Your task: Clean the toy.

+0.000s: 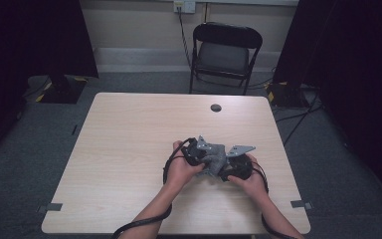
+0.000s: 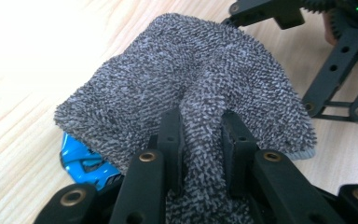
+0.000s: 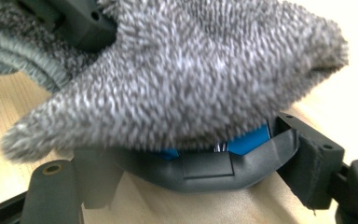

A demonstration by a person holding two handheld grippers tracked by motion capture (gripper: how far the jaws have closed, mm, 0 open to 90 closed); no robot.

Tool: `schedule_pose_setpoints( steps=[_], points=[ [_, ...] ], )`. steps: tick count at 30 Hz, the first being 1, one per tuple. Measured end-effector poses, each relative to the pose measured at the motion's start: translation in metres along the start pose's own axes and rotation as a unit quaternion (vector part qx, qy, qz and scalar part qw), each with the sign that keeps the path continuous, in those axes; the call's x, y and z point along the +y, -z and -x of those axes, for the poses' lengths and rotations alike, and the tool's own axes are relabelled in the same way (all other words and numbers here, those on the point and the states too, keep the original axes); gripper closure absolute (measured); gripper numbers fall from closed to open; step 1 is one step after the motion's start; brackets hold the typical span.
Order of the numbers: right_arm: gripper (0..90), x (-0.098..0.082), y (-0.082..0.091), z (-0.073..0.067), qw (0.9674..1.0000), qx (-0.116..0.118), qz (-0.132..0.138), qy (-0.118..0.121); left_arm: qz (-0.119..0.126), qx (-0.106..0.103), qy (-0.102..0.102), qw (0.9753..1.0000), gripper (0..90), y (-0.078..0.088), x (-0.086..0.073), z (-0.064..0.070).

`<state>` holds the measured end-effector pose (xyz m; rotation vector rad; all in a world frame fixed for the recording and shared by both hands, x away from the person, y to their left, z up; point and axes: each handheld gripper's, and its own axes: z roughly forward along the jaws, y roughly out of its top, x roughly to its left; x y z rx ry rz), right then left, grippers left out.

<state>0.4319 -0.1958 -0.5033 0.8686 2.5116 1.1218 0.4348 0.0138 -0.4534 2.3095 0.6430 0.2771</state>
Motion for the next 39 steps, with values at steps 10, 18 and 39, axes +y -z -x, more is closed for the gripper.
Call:
schedule_pose_setpoints(
  steps=[10, 18, 39],
  points=[
    [23.8, 0.0, 0.0, 0.0, 1.0, 0.001, 0.0, 0.001, -0.013, 0.015, 0.008, 0.9998, 73.4, 0.005, -0.003, -0.014],
    [23.8, 0.0, 0.0, 0.0, 1.0, 0.001, 0.0, 0.001, -0.017, 0.017, 0.027, 0.9993, 73.3, 0.007, -0.008, -0.028],
    [23.7, 0.0, 0.0, 0.001, 1.0, 0.003, 0.0, 0.002, -0.033, 0.027, 0.066, 0.9969, 73.4, 0.013, -0.03, -0.059]
  ],
)
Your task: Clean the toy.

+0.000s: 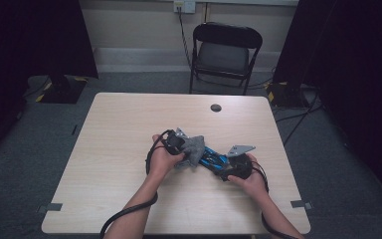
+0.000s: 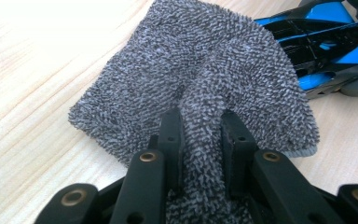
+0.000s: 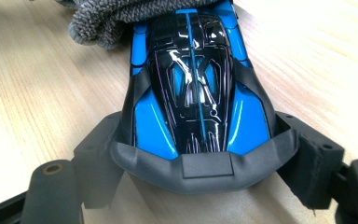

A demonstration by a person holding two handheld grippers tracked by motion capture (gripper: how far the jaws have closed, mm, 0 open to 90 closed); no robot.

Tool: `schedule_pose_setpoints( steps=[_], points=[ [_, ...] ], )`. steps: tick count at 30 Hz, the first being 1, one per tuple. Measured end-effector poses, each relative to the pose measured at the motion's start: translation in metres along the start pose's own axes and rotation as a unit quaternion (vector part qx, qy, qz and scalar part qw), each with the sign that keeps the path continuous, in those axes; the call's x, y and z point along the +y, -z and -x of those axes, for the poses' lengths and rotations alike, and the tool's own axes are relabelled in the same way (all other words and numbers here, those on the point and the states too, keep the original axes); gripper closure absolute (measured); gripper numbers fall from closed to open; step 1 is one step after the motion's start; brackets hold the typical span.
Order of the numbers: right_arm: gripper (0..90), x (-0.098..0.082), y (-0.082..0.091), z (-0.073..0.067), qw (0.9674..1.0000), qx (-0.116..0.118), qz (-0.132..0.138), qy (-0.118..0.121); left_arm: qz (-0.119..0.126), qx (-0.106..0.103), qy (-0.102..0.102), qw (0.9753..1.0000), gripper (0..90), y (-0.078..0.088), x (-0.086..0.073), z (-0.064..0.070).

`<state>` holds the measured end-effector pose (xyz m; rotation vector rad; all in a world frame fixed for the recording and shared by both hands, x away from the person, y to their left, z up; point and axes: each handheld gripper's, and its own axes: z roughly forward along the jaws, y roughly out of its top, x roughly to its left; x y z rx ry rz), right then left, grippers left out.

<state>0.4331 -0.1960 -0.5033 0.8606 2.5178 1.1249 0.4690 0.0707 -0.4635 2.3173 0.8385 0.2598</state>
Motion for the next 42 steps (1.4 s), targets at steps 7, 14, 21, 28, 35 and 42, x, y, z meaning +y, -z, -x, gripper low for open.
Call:
schedule_pose_setpoints(
  steps=[7, 14, 21, 28, 35, 42],
  points=[
    [23.8, 0.0, 0.0, 0.0, 1.0, 0.0, 0.0, 0.0, -0.015, 0.014, -0.002, 0.9998, 73.5, 0.001, -0.001, -0.005],
    [23.7, 0.0, 0.0, 0.0, 1.0, 0.0, 0.0, 0.0, -0.016, 0.029, 0.01, 0.9994, 73.4, 0.006, -0.012, -0.014],
    [23.7, 0.0, 0.0, 0.0, 1.0, 0.0, 0.0, 0.001, -0.006, 0.048, 0.033, 0.9983, 73.5, 0.024, -0.028, -0.028],
    [23.7, 0.0, 0.0, 0.0, 1.0, 0.0, 0.0, 0.001, 0.025, 0.045, 0.035, 0.9981, 73.5, 0.045, -0.033, -0.027],
    [23.7, 0.0, 0.0, 0.0, 1.0, 0.0, 0.0, 0.0, 0.066, 0.03, 0.019, 0.9972, 73.4, 0.061, -0.023, -0.01],
    [23.7, 0.0, 0.0, 0.0, 1.0, -0.001, 0.0, 0.0, 0.1, 0.006, -0.007, 0.995, 73.4, 0.066, -0.007, 0.012]
  ],
)
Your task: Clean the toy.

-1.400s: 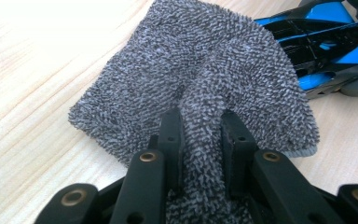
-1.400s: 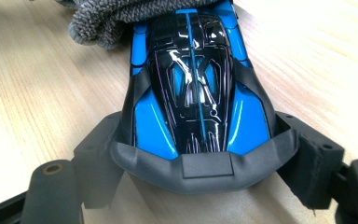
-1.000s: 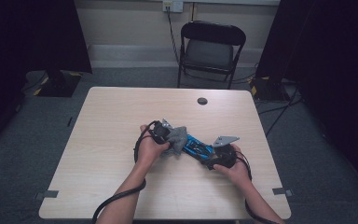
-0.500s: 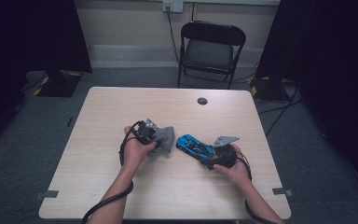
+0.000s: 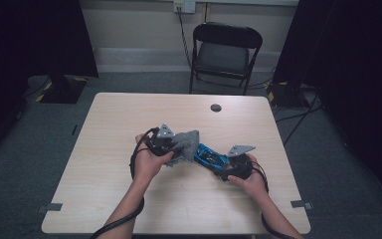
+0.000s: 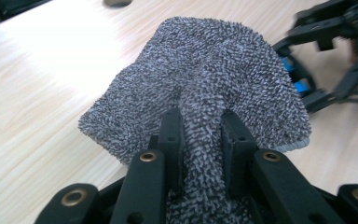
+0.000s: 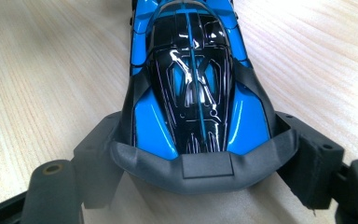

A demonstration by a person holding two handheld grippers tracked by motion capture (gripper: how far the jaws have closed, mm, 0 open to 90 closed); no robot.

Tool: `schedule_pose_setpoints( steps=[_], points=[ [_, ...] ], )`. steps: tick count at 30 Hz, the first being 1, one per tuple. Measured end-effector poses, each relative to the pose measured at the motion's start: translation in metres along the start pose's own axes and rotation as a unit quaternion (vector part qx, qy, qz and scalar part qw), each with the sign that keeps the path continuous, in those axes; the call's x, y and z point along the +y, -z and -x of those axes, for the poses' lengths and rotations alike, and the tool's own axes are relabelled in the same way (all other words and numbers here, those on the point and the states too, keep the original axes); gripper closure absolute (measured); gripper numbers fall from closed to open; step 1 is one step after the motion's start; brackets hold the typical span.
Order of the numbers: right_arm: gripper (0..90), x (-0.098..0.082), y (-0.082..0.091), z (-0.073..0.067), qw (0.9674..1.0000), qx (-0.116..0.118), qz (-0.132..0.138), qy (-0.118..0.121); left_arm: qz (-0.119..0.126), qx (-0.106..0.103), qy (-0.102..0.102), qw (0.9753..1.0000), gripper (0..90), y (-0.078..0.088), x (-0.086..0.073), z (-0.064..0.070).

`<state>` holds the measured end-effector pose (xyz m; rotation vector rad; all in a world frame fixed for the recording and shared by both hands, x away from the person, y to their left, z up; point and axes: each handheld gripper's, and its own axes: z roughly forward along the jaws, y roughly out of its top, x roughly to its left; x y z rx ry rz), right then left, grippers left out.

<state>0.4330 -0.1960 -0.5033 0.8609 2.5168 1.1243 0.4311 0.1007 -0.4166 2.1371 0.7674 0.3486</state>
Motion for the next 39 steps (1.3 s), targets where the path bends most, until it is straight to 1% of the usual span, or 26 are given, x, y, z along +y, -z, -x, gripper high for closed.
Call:
schedule_pose_setpoints(
  steps=[2, 4, 7, 14, 16, 19, 24, 28, 31, 33, 39],
  points=[
    [23.7, 0.0, 0.0, 0.0, 1.0, 0.0, 0.0, 0.0, 0.005, -0.005, -0.009, 0.9999, 73.4, 0.0, 0.004, 0.005],
    [23.7, 0.0, 0.0, 0.0, 1.0, 0.0, 0.0, 0.001, 0.007, -0.012, -0.011, 0.9998, 73.4, -0.002, 0.007, 0.011],
    [23.7, 0.0, 0.0, 0.0, 1.0, 0.0, 0.0, 0.001, 0.008, -0.015, -0.017, 0.9997, 73.4, -0.006, 0.008, 0.016],
    [23.7, 0.0, 0.0, 0.0, 1.0, 0.0, 0.0, 0.0, 0.007, -0.033, -0.021, 0.9992, 73.3, -0.02, 0.008, 0.03],
    [23.7, 0.0, 0.0, 0.0, 1.0, 0.0, 0.0, 0.0, 0.01, -0.044, -0.023, 0.9987, 73.4, -0.024, 0.009, 0.035],
    [23.7, 0.0, 0.0, 0.0, 1.0, 0.0, 0.0, 0.001, 0.012, -0.053, -0.027, 0.9982, 73.4, -0.03, 0.011, 0.043],
    [23.6, 0.0, 0.0, 0.0, 1.0, 0.0, 0.0, 0.001, -0.008, -0.061, -0.05, 0.9968, 73.4, -0.044, 0.014, 0.055],
    [23.6, 0.0, 0.0, 0.0, 1.0, 0.0, 0.0, 0.001, -0.031, -0.062, -0.077, 0.9946, 73.2, -0.059, 0.016, 0.063],
    [23.6, 0.0, 0.0, 0.0, 1.0, 0.0, 0.0, 0.002, -0.048, -0.066, -0.084, 0.9931, 73.1, -0.071, 0.016, 0.067],
    [23.6, 0.0, 0.0, 0.0, 1.0, 0.0, 0.0, 0.002, -0.053, -0.067, -0.08, 0.9931, 72.8, -0.075, 0.017, 0.068],
    [23.6, 0.0, 0.0, 0.0, 1.0, 0.0, 0.0, 0.002, -0.069, -0.06, -0.086, 0.9921, 72.7, -0.085, 0.017, 0.071]
  ],
)
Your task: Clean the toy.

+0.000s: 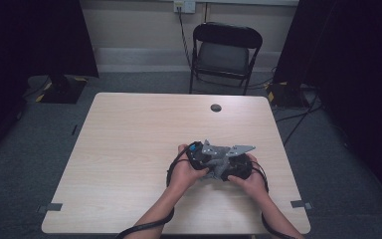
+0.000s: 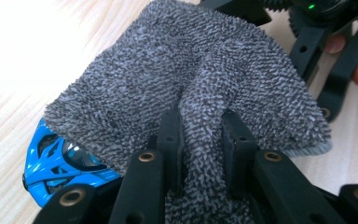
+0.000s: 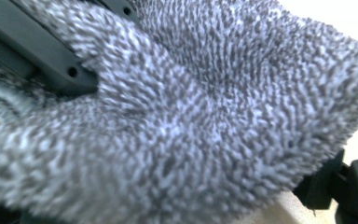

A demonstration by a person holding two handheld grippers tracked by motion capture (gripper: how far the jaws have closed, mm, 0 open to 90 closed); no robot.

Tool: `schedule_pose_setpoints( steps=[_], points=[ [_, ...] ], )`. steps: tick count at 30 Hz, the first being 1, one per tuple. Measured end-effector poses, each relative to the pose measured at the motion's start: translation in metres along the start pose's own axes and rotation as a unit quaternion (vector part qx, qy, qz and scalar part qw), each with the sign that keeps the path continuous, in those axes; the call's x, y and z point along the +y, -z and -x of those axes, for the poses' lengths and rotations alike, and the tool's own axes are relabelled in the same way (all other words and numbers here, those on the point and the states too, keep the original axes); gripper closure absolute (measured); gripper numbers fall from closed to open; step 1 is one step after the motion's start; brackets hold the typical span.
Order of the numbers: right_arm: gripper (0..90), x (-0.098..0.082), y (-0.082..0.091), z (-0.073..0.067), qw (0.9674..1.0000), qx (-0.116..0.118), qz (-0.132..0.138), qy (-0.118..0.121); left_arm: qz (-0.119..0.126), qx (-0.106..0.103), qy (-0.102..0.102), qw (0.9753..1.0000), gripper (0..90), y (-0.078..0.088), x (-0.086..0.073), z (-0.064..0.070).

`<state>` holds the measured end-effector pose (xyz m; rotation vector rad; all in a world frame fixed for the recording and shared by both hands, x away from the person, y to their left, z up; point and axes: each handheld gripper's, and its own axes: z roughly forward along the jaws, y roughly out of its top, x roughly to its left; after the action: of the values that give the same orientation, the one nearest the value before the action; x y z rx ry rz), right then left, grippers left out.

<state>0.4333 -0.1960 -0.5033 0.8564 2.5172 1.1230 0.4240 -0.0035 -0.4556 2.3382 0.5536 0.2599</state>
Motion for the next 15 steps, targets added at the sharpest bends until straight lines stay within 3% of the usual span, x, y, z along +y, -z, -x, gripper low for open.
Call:
schedule_pose_setpoints(
  steps=[13, 15],
  points=[
    [23.7, 0.0, 0.0, -0.0001, 1.0, 0.0, 0.0, 0.0, -0.012, 0.011, 0.001, 0.9999, 72.3, 0.0019, 0.0044, -0.0023],
    [23.7, 0.0, 0.0, -0.0001, 1.0, 0.0, 0.0, 0.0, -0.017, 0.022, -0.001, 0.9996, 72.3, 0.0031, 0.0048, -0.0046]
  ],
)
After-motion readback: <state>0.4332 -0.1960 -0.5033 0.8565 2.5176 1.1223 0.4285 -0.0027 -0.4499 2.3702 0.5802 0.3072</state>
